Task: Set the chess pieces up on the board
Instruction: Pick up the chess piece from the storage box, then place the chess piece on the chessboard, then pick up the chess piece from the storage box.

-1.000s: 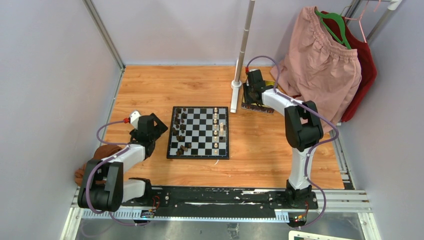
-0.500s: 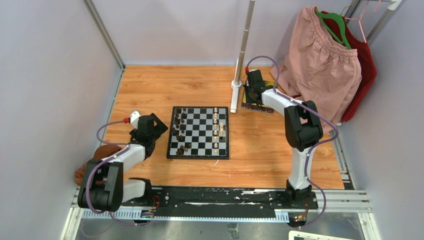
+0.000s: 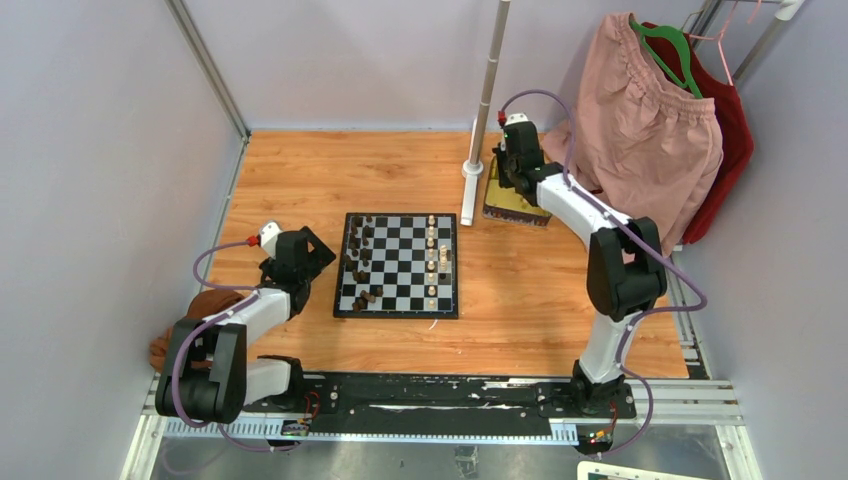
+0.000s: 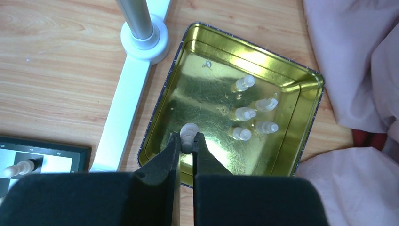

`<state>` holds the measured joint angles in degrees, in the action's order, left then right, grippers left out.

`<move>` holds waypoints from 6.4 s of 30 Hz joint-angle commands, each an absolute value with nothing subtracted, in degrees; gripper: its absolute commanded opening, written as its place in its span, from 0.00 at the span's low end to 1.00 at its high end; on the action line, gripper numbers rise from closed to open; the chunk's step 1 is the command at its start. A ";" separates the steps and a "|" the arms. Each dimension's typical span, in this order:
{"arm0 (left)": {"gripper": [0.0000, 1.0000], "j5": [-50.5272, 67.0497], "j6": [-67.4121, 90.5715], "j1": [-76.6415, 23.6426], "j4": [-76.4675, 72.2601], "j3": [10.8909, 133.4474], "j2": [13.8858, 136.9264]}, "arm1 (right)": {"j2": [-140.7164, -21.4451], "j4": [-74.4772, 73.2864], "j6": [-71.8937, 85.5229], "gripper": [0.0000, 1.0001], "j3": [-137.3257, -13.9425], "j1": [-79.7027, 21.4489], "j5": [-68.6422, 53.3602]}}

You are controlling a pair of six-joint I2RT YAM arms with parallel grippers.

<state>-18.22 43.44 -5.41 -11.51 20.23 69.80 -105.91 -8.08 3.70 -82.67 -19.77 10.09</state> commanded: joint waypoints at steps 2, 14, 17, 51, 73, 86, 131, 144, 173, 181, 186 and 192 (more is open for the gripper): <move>1.00 -18.68 42.72 -5.96 -12.40 20.57 69.37 | -102.35 -7.91 1.47 0.00 -81.88 -21.80 8.51; 1.00 -18.81 42.71 -5.93 -12.40 20.39 69.12 | -100.58 -11.10 1.29 0.00 -80.23 -30.96 8.23; 1.00 -18.81 42.71 -5.92 -12.42 20.39 69.05 | -100.82 -11.44 2.01 0.00 -79.53 -32.83 7.93; 1.00 -18.72 42.63 -6.07 -12.49 20.57 69.37 | -104.63 -9.73 1.23 0.00 -72.82 -38.41 -3.61; 1.00 -18.81 42.56 -6.19 -12.57 20.50 69.26 | -107.38 -9.39 0.26 0.01 -73.21 -38.43 -4.44; 1.00 -18.88 42.54 -6.24 -12.52 20.48 69.13 | -105.03 -10.06 0.27 0.32 -73.79 -38.46 -4.96; 1.00 -18.72 42.28 -6.36 -12.47 20.98 69.83 | -114.80 -9.52 5.21 0.32 -88.70 -14.56 16.25; 1.00 -18.61 42.19 -6.42 -12.50 21.03 70.02 | -117.43 -8.90 3.47 0.34 -90.09 -12.85 15.57; 1.00 -18.61 42.14 -6.51 -12.46 21.18 70.18 | -121.61 -8.87 3.10 0.32 -92.25 -10.94 12.29; 1.00 -18.63 42.10 -6.51 -12.46 21.19 70.09 | -121.69 -9.16 3.61 0.31 -91.93 -10.76 11.36; 1.00 -18.63 42.10 -6.51 -12.50 21.18 70.06 | -121.88 -9.29 3.63 0.29 -92.01 -10.81 10.99; 1.00 -18.63 42.10 -6.51 -12.48 21.18 70.09 | -122.07 -9.36 3.70 0.17 -91.89 -10.77 10.90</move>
